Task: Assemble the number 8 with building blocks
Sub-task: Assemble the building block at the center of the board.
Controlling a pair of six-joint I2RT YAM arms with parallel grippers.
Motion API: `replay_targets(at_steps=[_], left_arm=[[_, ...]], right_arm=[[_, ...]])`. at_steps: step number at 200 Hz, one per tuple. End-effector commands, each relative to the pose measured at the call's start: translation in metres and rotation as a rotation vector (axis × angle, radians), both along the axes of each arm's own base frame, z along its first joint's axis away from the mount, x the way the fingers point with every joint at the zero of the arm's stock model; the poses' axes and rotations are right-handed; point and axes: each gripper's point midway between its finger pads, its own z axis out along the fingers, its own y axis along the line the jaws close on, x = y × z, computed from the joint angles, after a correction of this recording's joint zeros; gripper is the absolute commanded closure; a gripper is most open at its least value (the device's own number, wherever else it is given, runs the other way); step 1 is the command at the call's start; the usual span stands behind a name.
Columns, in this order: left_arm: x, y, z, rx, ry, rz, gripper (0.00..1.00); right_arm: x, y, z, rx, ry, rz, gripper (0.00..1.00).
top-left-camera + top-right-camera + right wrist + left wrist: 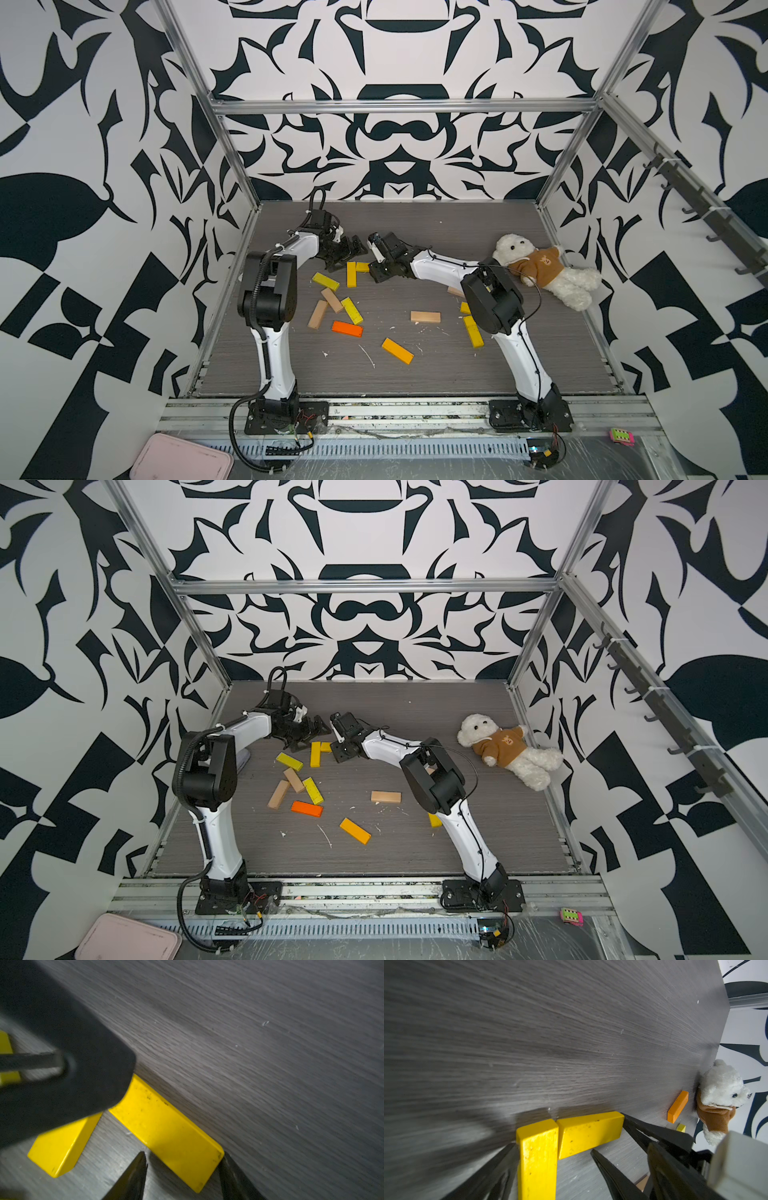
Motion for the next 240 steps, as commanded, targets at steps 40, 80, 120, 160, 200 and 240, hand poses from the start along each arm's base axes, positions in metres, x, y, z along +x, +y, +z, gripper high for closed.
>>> replay_targets(at_steps=[40, 80, 120, 160, 200, 240], left_arm=[[-0.003, -0.010, -0.010, -0.013, 0.048, -0.020, 0.01], [-0.003, -0.007, -0.006, 0.009, 0.040, -0.014, 0.01], [-0.005, 0.001, -0.003, 0.053, 0.040, 0.006, 0.01], [-0.003, 0.017, 0.017, 0.108, -0.003, 0.046, 0.01], [-0.016, 0.031, 0.044, 0.156, -0.065, 0.074, 0.01], [-0.050, 0.048, 0.052, 0.158, -0.071, 0.129, 0.01]], right_arm=[[0.008, 0.007, 0.017, 0.011, -0.047, -0.002, 0.41], [0.009, 0.006, 0.017, 0.005, -0.054, 0.002, 0.42], [0.008, 0.005, 0.019, 0.013, -0.054, -0.005, 0.40], [0.005, 0.001, 0.029, 0.016, -0.063, -0.015, 0.30], [-0.012, -0.007, 0.043, 0.033, -0.071, -0.009, 0.26], [-0.049, -0.006, 0.059, 0.037, -0.101, 0.034, 0.27]])
